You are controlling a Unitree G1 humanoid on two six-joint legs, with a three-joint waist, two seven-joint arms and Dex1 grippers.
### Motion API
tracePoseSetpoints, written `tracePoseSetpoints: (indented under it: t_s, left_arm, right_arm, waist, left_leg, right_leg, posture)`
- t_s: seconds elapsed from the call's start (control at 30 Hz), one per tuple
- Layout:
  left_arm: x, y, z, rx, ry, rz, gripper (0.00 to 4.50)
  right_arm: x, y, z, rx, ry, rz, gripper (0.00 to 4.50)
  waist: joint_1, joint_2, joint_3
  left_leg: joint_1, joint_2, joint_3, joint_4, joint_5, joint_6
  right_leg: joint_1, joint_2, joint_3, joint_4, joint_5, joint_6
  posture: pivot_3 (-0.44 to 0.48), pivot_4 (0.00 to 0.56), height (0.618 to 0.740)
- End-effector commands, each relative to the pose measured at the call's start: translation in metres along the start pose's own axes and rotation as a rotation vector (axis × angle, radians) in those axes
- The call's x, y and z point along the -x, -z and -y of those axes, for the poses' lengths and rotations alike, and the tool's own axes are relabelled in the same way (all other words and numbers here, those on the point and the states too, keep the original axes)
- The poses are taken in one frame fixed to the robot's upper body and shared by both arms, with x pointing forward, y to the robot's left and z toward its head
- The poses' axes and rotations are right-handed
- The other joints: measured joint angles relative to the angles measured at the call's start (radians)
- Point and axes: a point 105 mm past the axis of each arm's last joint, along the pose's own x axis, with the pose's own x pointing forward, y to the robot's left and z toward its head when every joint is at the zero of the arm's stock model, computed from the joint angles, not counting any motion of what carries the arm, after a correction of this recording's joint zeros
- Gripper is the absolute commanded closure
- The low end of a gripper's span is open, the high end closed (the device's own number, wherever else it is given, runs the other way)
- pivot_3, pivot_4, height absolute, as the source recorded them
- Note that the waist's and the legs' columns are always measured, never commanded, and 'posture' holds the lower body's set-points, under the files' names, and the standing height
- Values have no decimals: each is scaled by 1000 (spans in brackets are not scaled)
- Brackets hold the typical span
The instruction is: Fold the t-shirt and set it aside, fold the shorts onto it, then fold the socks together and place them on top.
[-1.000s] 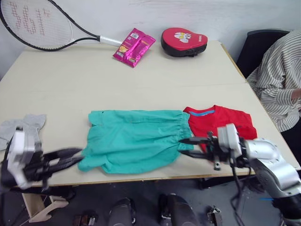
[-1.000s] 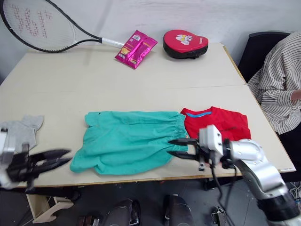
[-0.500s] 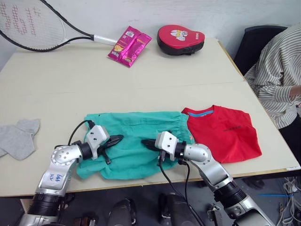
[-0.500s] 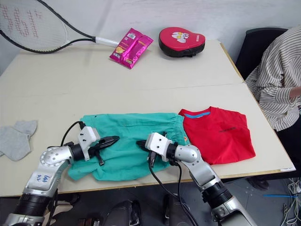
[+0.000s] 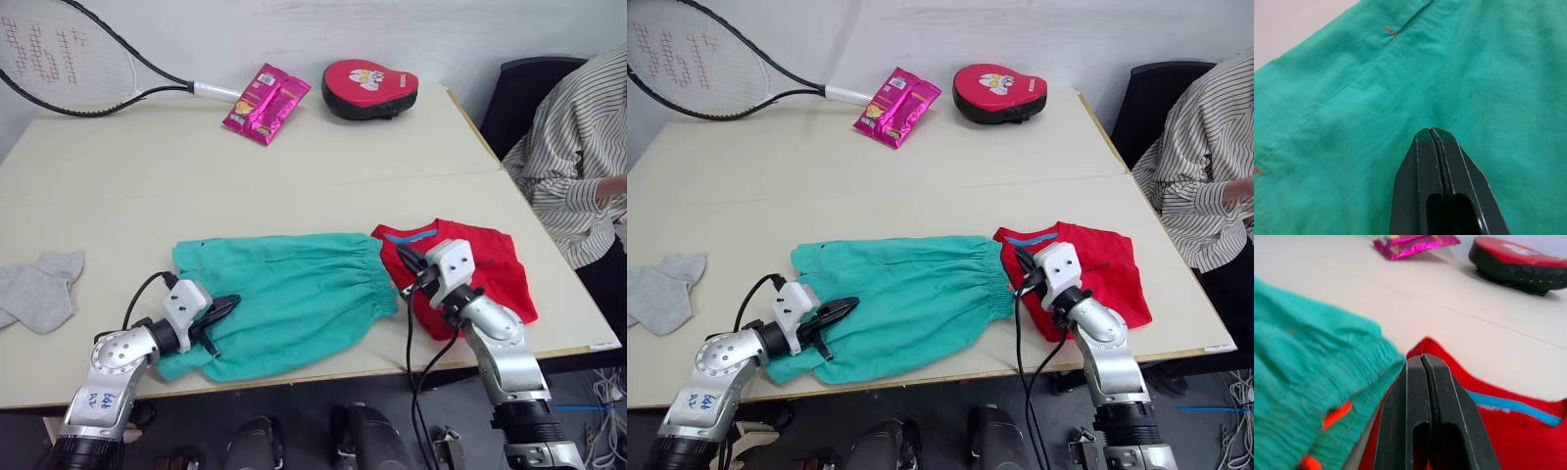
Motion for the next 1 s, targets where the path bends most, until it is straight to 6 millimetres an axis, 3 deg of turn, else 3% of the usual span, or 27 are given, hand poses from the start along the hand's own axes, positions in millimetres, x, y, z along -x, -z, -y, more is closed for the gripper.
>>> tracePoseSetpoints:
  t_s: [0.03, 0.17, 0.3, 0.43, 0.5, 0.67, 0.93, 1.0]
  left_arm:
    - [-11, -69, -2, -13, 61, 251, 4496]
    - [-38, -64, -18, -70, 16, 160, 4496]
    - [-57, -41, -30, -106, -33, 39, 4496]
    - [-59, -26, -37, -73, -93, -4, 4496]
    - [-54, -20, -43, -84, -139, -11, 4496]
    - [-44, -15, -46, -73, -184, 1, 4496]
    - [-57, -43, -35, -100, -54, 132, 4496]
    - [-63, -51, -33, -109, -24, 157, 4496]
  right_arm:
    - [-27, -45, -34, -31, -131, 163, 4485]
    - [-50, -31, -67, -18, -206, 113, 4485]
    - [-63, -3, -75, -20, -173, 38, 4485]
    - [-54, 19, -60, -23, -101, -10, 4485]
    - [-45, 25, -43, -54, -32, -20, 4485]
    - [-27, 31, -6, -103, 132, -60, 4485]
    - [-15, 14, -10, -205, 153, -1, 4485]
    - [-15, 8, -11, -210, 161, 17, 4485]
  waist:
    - [2, -3, 2]
    - [6, -2, 1]
    - [5, -2, 1]
    - [5, -3, 1]
    - [5, -3, 1]
    - [7, -3, 1]
    - [5, 0, 2]
    - [-7, 3, 4]
  left_leg:
    - [-2, 0, -1, 2, 1, -1]
    - [1, -1, -2, 2, 2, -2]
    - [-1, -2, -1, 1, 6, 0]
    - [-6, -2, 0, 3, 5, 1]
    - [-7, -2, -1, 3, 5, 1]
    - [-6, -2, -1, 3, 4, 2]
    - [-7, -3, -3, 3, 0, 1]
    - [-13, -14, -34, -1, 11, 10]
  right_leg:
    - [-1, 0, 0, 2, 0, 0]
    - [2, 1, 0, 3, 0, 0]
    - [0, 0, 0, 2, -1, 1]
    - [-3, -1, 0, -1, 0, 2]
    - [-4, -1, -1, -1, 0, 2]
    - [-2, -1, -1, -1, 0, 2]
    - [-2, -2, -1, -1, 1, 3]
    - [12, -14, -34, -6, 0, 5]
  posture:
    - [0, 150, 740]
    - [0, 150, 740]
    - [0, 150, 740]
    - [0, 150, 740]
    - [0, 150, 740]
    - [0, 150, 740]
    - [0, 150, 740]
    - [0, 150, 740]
